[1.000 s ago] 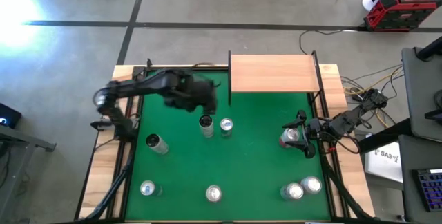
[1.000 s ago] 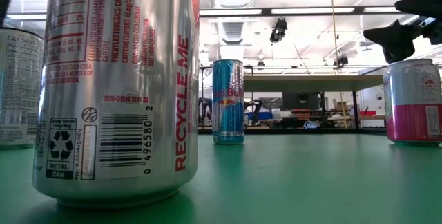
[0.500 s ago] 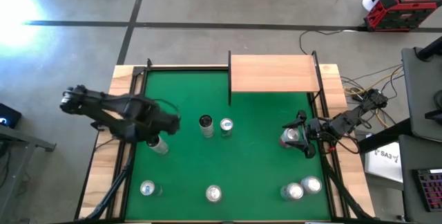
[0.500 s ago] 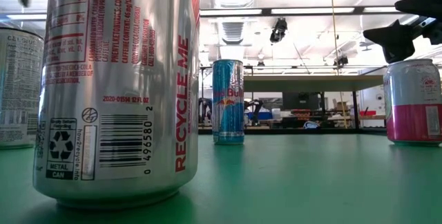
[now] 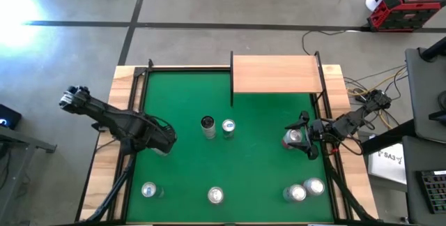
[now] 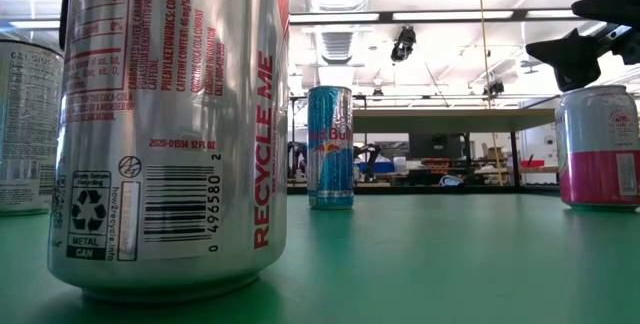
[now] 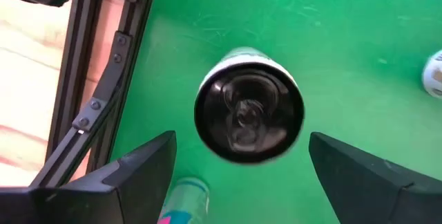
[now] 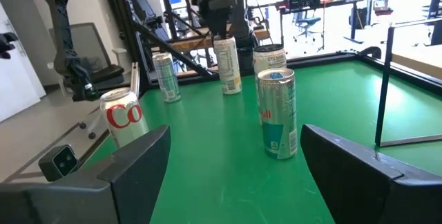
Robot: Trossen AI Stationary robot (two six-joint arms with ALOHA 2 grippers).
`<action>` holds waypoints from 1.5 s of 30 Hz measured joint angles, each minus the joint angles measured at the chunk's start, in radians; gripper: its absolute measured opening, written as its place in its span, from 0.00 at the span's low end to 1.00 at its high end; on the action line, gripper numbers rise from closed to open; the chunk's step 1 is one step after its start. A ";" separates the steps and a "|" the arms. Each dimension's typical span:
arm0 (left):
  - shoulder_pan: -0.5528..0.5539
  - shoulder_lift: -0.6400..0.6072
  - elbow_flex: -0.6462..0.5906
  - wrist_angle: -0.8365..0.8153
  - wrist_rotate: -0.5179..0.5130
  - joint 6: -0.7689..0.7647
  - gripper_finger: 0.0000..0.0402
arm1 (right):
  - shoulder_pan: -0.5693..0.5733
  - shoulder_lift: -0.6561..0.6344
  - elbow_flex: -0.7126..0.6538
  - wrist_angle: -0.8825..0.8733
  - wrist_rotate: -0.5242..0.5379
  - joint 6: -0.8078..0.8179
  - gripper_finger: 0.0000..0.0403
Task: Place canned beverage on shelf
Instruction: Move the bottom white-yellow soda can to the center of the table
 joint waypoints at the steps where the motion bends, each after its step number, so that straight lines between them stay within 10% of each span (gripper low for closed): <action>1: 0.000 -0.003 -0.013 0.009 -0.005 0.000 0.78 | 0.000 0.000 0.000 0.000 0.000 0.000 0.78; 33: 0.001 -0.045 -0.152 0.145 -0.057 -0.007 0.59 | 0.000 0.000 0.000 0.000 0.000 0.000 0.78; 45: 0.028 0.050 -0.039 0.170 -0.065 -0.268 0.59 | 0.000 0.000 0.000 0.000 0.000 0.000 0.78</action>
